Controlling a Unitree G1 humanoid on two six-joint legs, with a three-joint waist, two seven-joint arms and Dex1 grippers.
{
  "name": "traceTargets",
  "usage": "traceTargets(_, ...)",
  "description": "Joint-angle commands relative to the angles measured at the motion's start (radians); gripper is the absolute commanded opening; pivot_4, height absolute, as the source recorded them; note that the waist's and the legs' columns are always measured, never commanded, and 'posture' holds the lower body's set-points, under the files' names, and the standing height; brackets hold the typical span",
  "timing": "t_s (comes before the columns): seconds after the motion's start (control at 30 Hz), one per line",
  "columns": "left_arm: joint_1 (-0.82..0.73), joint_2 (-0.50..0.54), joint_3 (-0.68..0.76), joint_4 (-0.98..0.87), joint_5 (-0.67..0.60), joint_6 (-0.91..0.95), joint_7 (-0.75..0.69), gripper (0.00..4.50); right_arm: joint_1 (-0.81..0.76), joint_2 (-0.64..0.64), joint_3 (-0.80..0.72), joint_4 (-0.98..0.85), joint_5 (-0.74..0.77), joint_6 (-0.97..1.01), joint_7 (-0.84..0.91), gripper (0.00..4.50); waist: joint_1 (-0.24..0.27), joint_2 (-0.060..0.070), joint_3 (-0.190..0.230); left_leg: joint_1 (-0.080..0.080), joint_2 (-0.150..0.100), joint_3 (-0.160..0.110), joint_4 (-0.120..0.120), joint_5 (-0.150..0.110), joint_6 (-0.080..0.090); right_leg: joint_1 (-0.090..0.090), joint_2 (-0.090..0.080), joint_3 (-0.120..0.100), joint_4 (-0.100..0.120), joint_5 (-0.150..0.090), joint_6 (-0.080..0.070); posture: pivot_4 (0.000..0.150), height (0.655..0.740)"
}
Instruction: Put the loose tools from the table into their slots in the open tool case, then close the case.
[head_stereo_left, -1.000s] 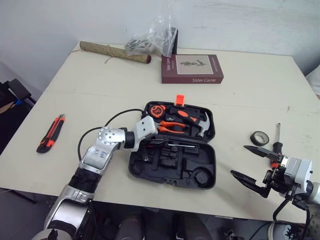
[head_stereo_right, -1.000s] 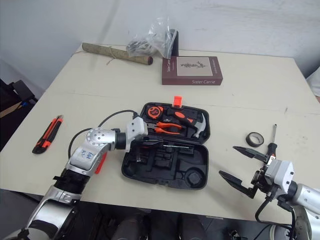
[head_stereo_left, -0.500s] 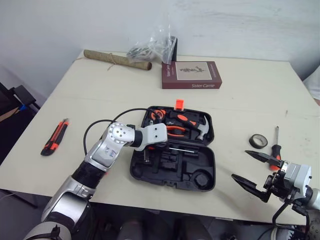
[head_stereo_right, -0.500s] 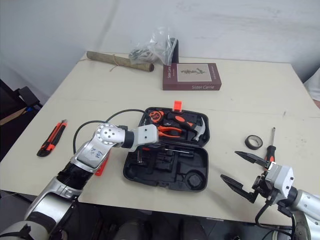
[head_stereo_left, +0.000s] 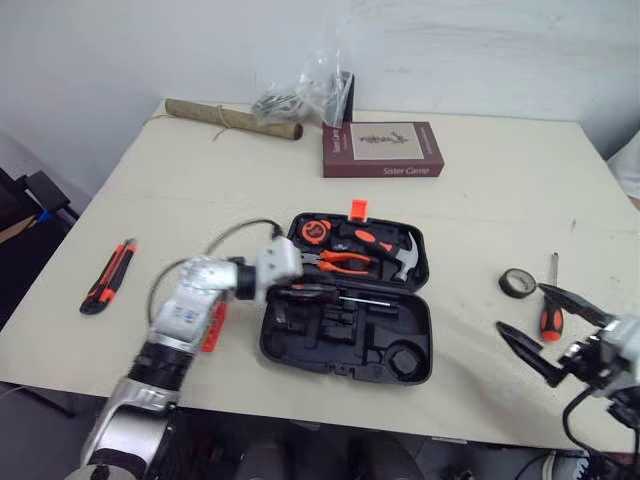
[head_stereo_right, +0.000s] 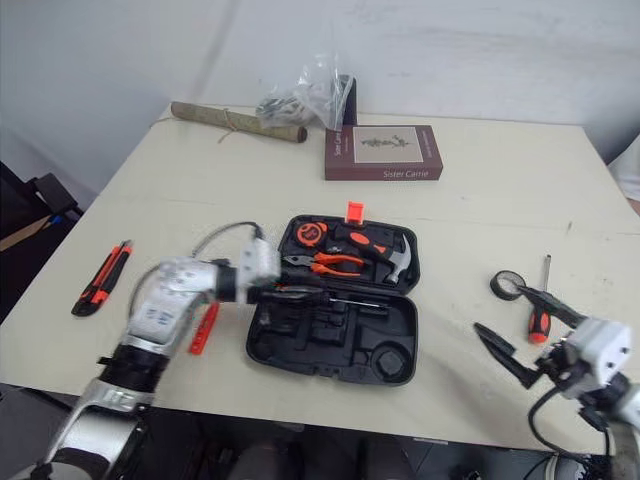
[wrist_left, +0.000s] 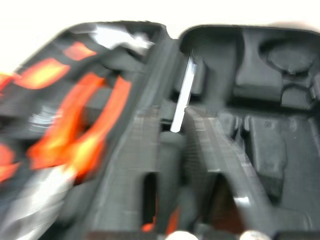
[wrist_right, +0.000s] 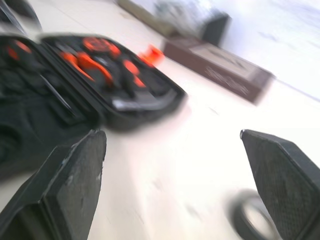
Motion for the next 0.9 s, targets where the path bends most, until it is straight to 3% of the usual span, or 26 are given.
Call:
traceTargets(0.03, 0.077, 0.112, 0.178, 0.001, -0.065, 0.010, 0.009, 2.93, 0.094, 0.035, -0.134, -0.017, 0.029, 0.006, -0.045, 4.50, -0.006, 0.001, 0.000, 0.000, 0.000, 0.000, -0.001, 0.000, 0.000, 0.000, 0.000, 0.000, 0.000, 0.000, 0.000, 0.150, 0.7400)
traceTargets(0.13, 0.185, 0.225, 0.348, 0.089, -0.079, -0.032, 0.017, 4.32, 0.190, 0.098, -0.212, 0.000, 0.025, 0.002, -0.089, 4.50, -0.015, 0.001, 0.001, 0.002, 0.000, 0.001, -0.004, -0.001, 0.002, 0.001, 0.000, 0.001, -0.001, 0.000, 0.000, 0.150, 0.7400)
traceTargets(0.17, 0.220, 0.254, 0.393, 0.119, -0.077, -0.044, 0.026, 4.42, 0.215, 0.118, -0.227, 0.005, 0.024, 0.002, -0.099, 4.50, -0.017, 0.000, 0.001, 0.002, 0.000, 0.001, -0.005, -0.002, 0.003, 0.001, -0.001, 0.001, -0.001, 0.000, 0.000, 0.150, 0.7400)
traceTargets(0.4, 0.511, 0.422, 0.768, 0.486, -0.089, -0.162, 0.093, 4.42, 0.340, 0.229, -0.305, 0.022, 0.008, 0.002, -0.202, 4.50, -0.039, -0.005, 0.004, 0.000, -0.001, 0.001, -0.013, -0.004, 0.005, -0.007, -0.004, 0.002, -0.001, -0.002, -0.004, 0.150, 0.7400)
traceTargets(0.6, 0.606, 0.473, 0.878, 0.726, -0.084, -0.273, 0.168, 4.42, 0.296, 0.198, -0.297, 0.028, -0.009, 0.046, -0.287, 4.50, -0.035, -0.007, 0.004, 0.001, -0.001, 0.001, -0.020, -0.002, 0.002, -0.009, -0.005, 0.001, -0.002, -0.004, -0.008, 0.150, 0.7400)
traceTargets(0.77, 0.559, 0.438, 0.836, 0.628, -0.131, -0.246, 0.147, 4.42, 0.192, 0.107, -0.249, -0.060, -0.009, 0.213, -0.391, 4.50, -0.025, -0.008, 0.003, 0.001, -0.001, 0.001, -0.020, -0.004, -0.004, -0.010, -0.006, 0.000, 0.000, -0.005, -0.010, 0.150, 0.7400)
traceTargets(0.9, 0.526, 0.379, 0.741, 0.343, -0.208, -0.133, 0.104, 4.42, 0.089, -0.003, -0.212, -0.061, 0.032, 0.388, -0.410, 4.50, -0.024, -0.011, 0.002, 0.001, -0.001, 0.001, -0.019, -0.003, -0.003, -0.009, -0.007, -0.001, 0.000, -0.005, -0.010, 0.150, 0.7400)
